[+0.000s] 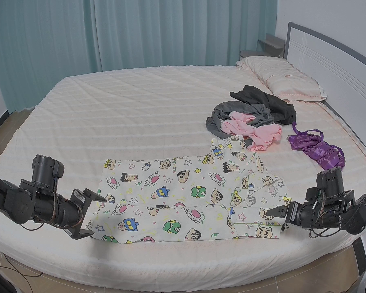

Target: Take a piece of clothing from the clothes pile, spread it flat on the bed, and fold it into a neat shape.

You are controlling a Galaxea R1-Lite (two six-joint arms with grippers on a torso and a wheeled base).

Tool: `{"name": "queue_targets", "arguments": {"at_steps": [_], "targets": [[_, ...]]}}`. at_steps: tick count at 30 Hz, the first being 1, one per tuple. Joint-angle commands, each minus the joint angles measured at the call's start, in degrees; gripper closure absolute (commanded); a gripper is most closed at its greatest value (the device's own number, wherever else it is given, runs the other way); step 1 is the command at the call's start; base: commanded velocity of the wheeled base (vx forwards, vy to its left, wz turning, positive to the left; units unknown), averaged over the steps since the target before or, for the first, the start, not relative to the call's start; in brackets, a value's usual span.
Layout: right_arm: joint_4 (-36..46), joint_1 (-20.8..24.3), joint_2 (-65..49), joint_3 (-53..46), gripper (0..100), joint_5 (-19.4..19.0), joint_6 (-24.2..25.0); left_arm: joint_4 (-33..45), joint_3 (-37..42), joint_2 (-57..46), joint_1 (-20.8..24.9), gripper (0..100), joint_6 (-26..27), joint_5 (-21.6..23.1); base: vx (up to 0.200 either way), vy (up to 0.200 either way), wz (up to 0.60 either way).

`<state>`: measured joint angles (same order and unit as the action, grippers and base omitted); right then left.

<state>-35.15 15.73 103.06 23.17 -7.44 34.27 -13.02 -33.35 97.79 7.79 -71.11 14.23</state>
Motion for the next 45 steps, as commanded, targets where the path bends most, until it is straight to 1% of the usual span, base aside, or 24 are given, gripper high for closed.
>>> {"name": "queue_targets", "arguments": {"at_steps": [1, 5, 12, 15, 19, 20, 32, 36, 41, 45], "targets": [[-0.71, -0.43, 2.41, 1.00, 0, -0.03, -0.08, 0.01, 0.04, -0.15, 0.21, 0, 0.00, -0.08, 0.000, 0.000, 0.00], [-1.77, -0.43, 4.08, 1.08, 0, -0.12, 0.01, 0.01, 0.04, -0.15, 0.21, 0, 0.00, -0.08, 0.000, 0.000, 0.00], [-6.08, -0.43, 9.00, 1.17, 0, -0.03, -0.08, 0.10, 0.04, -0.06, 0.21, 0, 0.00, 0.01, 0.000, 0.000, 0.00], [-9.33, -0.52, 11.55, 1.17, 0, -0.12, -0.17, 0.01, 0.04, 0.03, 0.21, 0, 0.00, 0.01, 0.000, 0.000, 0.00], [-10.56, -1.05, 13.13, 1.17, 0, -0.03, -0.61, 0.01, 0.04, 0.03, 0.21, 0, 0.00, 0.01, 0.000, 0.000, 0.00], [-11.08, -1.40, 13.48, 1.08, 100, -0.03, -1.13, 0.01, 0.04, 0.03, 0.21, 0, 0.00, 0.01, 0.000, 0.000, 0.00], [-12.14, -3.16, 12.17, 0.56, 100, -0.03, -1.22, 0.01, 0.04, 0.03, 0.21, 0, 0.00, 0.01, 0.000, 0.000, 0.00], [-12.05, -4.65, 11.46, 0.82, 100, -0.03, -1.40, 0.01, 0.04, 0.03, 0.21, 0, 0.00, 0.01, 0.000, 0.000, 0.00], [-12.05, -6.32, 11.29, 1.08, 100, -0.91, -4.12, 0.10, 0.04, 0.21, 0.30, 0, 0.00, 0.01, 0.000, 0.000, 0.00], [-11.96, -6.15, 11.99, 0.82, 100, -1.35, -4.56, 0.10, 0.13, 0.21, 0.30, 0, 0.00, 0.01, 0.000, 0.000, 0.00]]}}
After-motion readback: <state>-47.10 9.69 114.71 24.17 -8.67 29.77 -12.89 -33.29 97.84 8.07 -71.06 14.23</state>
